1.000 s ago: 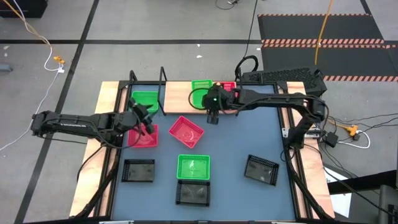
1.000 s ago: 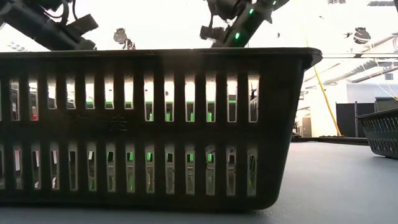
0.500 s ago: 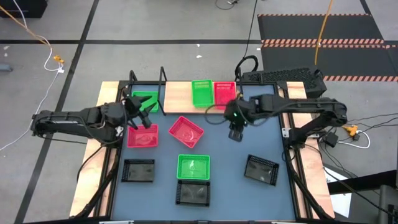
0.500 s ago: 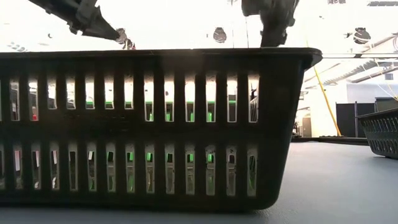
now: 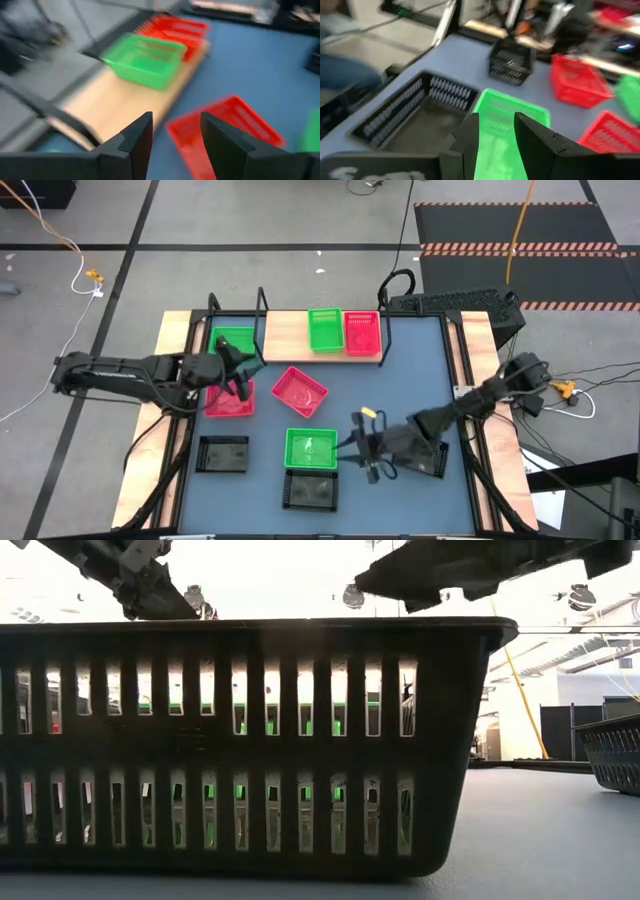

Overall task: Stack baskets on shelf by color
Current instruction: Put the top right black bin on the shelf

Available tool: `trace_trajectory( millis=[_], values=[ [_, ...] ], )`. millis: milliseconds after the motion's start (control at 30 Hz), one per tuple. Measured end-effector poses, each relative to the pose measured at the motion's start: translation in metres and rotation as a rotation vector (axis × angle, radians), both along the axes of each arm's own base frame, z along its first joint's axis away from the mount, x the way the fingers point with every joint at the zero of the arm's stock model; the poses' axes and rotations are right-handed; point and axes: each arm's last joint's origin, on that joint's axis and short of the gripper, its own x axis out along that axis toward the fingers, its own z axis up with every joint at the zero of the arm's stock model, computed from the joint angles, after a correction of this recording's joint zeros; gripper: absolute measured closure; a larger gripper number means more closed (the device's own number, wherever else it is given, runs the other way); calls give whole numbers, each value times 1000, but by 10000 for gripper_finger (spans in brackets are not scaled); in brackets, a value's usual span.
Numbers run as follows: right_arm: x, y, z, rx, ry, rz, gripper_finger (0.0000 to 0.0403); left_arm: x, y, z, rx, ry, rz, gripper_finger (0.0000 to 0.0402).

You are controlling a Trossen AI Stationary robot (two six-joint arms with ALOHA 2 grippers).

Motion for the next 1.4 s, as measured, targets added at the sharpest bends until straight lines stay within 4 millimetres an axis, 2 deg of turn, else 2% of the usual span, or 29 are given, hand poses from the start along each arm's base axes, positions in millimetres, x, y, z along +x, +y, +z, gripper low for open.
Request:
trace_trajectory(
  millis=[67, 133, 300, 400, 567, 700, 767, 867, 1067, 1200, 1400],
  values=[
    [-6, 7, 3, -14, -6, -58, 283, 4, -5, -2, -4, 12, -32, 234],
    [-13, 13, 8, -18, 68, -78, 282, 7, -8, -2, 5, 4, -51, 234],
    [-35, 6, 27, 46, 460, -212, 282, 11, -13, -2, 25, -8, -90, 234],
    [-52, -3, 38, -12, 687, -285, 282, 12, -14, -3, 36, 13, -103, 234],
    [-77, -10, 62, 1, 1003, -240, 282, 14, -13, -5, 165, 76, -92, 234],
    [-104, -1, 65, 135, 1332, -159, 282, 22, -12, -7, 263, 104, -74, 234],
    [-115, 5, 64, 111, 1429, -132, 282, 25, -12, -6, 312, 112, -100, 234],
    [-127, 13, 58, 21, 1453, -106, 282, 28, -14, -5, 353, 111, -124, 234],
    [-144, 18, 36, -103, 1478, -161, 282, 26, -18, -9, 356, 154, -158, 234],
    [-156, 20, 17, -115, 1533, -148, 282, 24, -21, -12, 339, 176, -169, 234],
    [-164, 27, -1, -117, 1494, -107, 282, 21, -24, -15, 300, 196, -166, 234]
  ],
)
